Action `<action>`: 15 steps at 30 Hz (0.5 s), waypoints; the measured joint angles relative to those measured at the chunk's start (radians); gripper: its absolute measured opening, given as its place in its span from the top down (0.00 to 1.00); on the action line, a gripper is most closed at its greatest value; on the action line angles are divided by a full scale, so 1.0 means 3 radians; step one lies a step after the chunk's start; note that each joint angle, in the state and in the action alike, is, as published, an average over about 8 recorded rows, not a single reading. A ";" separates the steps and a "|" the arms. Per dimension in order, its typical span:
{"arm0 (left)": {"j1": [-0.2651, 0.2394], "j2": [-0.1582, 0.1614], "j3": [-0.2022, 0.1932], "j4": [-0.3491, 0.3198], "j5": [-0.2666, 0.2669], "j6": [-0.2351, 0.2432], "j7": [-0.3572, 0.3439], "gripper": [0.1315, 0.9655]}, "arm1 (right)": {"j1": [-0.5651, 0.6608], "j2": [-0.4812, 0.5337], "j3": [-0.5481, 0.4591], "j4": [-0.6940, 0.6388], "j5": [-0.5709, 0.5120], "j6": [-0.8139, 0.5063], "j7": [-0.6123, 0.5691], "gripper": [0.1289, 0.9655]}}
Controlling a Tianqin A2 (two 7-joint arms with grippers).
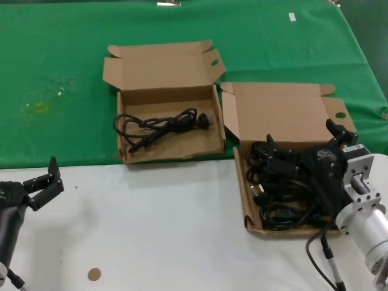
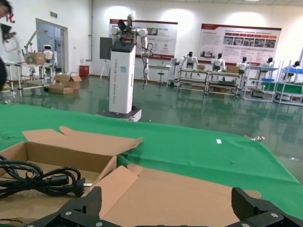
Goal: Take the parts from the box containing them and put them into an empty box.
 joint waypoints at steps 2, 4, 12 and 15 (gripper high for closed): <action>0.0000 0.0000 0.0000 0.0000 0.0000 0.0000 0.0000 0.00 | 0.0000 0.0000 0.0000 0.0000 0.0000 0.0000 0.0000 0.00; 0.0000 0.0000 0.0000 0.0000 0.0000 0.0000 0.0000 0.00 | 0.0000 0.0000 0.0000 0.0000 0.0000 0.0000 0.0000 0.00; 0.0000 0.0000 0.0000 0.0000 0.0000 0.0000 0.0000 0.00 | 0.0000 0.0000 0.0000 0.0000 0.0000 0.0000 0.0000 0.00; 0.0000 0.0000 0.0000 0.0000 0.0000 0.0000 0.0000 0.00 | 0.0000 0.0000 0.0000 0.0000 0.0000 0.0000 0.0000 0.00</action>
